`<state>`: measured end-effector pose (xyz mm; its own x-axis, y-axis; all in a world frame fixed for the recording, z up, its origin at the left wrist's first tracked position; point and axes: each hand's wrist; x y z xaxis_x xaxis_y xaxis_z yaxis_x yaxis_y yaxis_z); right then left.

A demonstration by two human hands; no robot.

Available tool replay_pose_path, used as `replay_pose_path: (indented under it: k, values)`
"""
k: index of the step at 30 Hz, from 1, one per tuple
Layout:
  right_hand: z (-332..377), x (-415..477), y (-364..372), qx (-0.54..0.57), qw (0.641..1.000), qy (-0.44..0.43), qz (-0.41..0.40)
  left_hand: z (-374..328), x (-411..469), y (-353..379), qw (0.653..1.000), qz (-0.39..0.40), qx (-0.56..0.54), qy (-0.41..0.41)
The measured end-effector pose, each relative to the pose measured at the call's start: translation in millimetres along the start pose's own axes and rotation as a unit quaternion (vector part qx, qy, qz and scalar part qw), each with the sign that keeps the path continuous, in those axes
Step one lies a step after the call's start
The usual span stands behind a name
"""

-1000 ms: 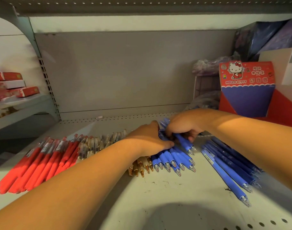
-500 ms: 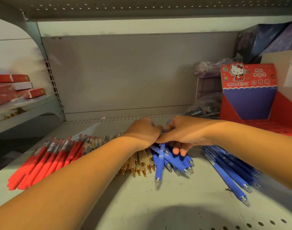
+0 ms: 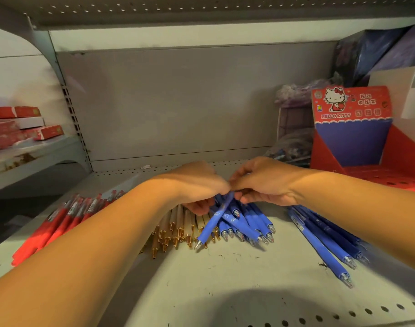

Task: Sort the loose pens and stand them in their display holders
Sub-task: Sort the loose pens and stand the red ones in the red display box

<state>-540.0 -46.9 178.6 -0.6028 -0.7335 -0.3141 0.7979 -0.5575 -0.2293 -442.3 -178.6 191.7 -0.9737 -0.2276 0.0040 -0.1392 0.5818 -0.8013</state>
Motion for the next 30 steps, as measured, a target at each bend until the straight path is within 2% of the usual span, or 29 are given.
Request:
replay_pose_path:
  k: [3, 5, 6, 8, 9, 11, 14, 16, 20, 24, 27, 30]
  values:
    - [1, 2, 7, 0.093, 0.995, -0.016, -0.009, 0, -1, 0, 0.999, 0.019, -0.032, 0.002]
    - [3, 2, 11, 0.112, 0.994, -0.009, -0.014, 1, -2, -1, 1.0, 0.012, -0.023, -0.013]
    - [5, 0, 11, 0.069, 0.997, -0.011, -0.036, 2, -2, -2, 0.999, 0.005, -0.023, -0.023]
    - [10, -6, 9, -0.141, 0.984, -0.037, -0.105, 4, -2, -5, 0.998, -0.014, -0.035, -0.047]
    - [13, -11, 8, -0.251, 0.959, -0.056, -0.115, 4, -2, -7, 0.997, -0.024, -0.041, -0.061]
    - [18, -22, 12, -0.397, 0.911, -0.075, -0.086, 6, -2, -11, 0.995, -0.035, -0.045, -0.081]
    - [14, -29, 27, -0.52, 0.848, -0.076, -0.065, 7, -1, -14, 0.994, -0.042, -0.051, -0.087]
    - [9, -25, 35, -0.538, 0.836, -0.074, -0.077, 7, -2, -14, 0.993, -0.044, -0.064, -0.086]
    - [13, -20, 33, -0.453, 0.887, -0.028, -0.083, 6, -3, -16, 0.991, -0.069, -0.095, -0.068]
    - [17, -16, 13, -0.288, 0.952, -0.017, -0.097, 5, -3, -16, 0.99, -0.07, -0.108, -0.064]
    - [15, -10, 4, -0.226, 0.965, -0.028, -0.129, 6, -2, -6, 0.992, -0.051, -0.091, -0.076]
    - [9, 0, 9, -0.208, 0.97, -0.031, -0.126, 7, -1, 1, 0.991, -0.058, -0.09, -0.082]
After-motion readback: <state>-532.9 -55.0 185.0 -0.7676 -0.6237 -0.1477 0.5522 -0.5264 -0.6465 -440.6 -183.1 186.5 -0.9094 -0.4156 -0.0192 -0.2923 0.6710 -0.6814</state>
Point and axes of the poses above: each hand's wrist, its own x-axis towards the middle knuckle, its own y-axis out of the palm, z = x × y, and after that the axes turned 10 degrees about y, right-handed
